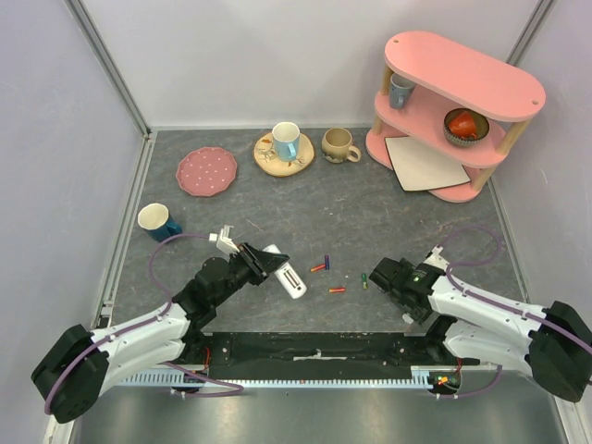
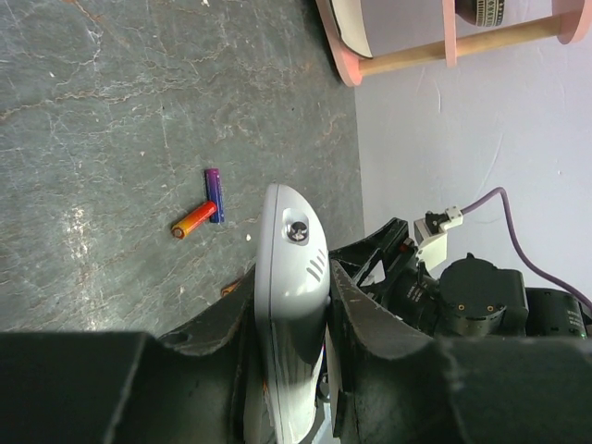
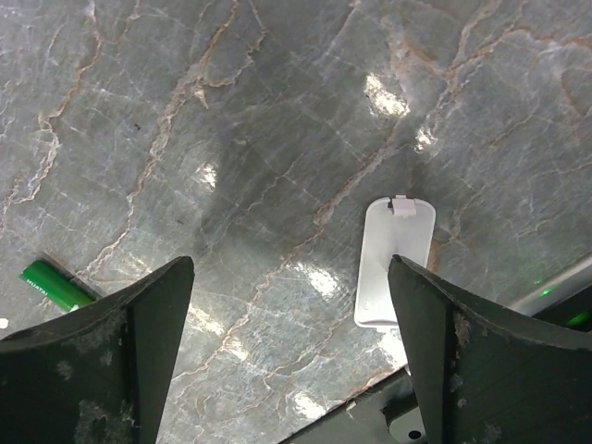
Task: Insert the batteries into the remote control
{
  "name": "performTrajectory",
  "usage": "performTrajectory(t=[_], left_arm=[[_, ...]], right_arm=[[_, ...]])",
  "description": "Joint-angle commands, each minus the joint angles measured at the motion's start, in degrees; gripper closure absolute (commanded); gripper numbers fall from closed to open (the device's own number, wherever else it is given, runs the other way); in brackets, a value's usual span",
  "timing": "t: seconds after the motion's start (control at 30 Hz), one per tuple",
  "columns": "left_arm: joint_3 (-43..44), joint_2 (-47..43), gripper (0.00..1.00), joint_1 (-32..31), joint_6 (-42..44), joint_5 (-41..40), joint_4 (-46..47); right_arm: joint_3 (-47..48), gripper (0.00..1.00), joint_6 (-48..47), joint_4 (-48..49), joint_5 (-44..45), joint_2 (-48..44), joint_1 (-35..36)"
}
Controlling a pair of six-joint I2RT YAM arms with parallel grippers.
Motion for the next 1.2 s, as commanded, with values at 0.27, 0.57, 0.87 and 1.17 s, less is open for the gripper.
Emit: performTrajectory(t=[0.27, 0.57, 0.87, 1.17], left_arm=[[-1.40, -5.64, 0.98, -0.35, -1.46, -0.06, -0.39], [-2.11, -7.76, 0.98, -0.44, -1.37, -1.47, -2.42], [-0.70, -7.32, 0.98, -0.44, 0.47, -2.70, -3.03], [-0.35, -7.58, 0.98, -0.44, 1.71, -4.28, -3.91]], right_arm=[[2.65, 0.08, -8.25, 23.70, -0.01, 15.95, 0.11], [5.82, 0.10, -16.68, 33.53, -0.63, 21.14, -3.05], [14.61, 0.09, -31.09, 38.66, -0.80, 23.70, -7.18], [9.70, 0.08, -31.54, 36.46, 0.16, 14.57, -8.77]])
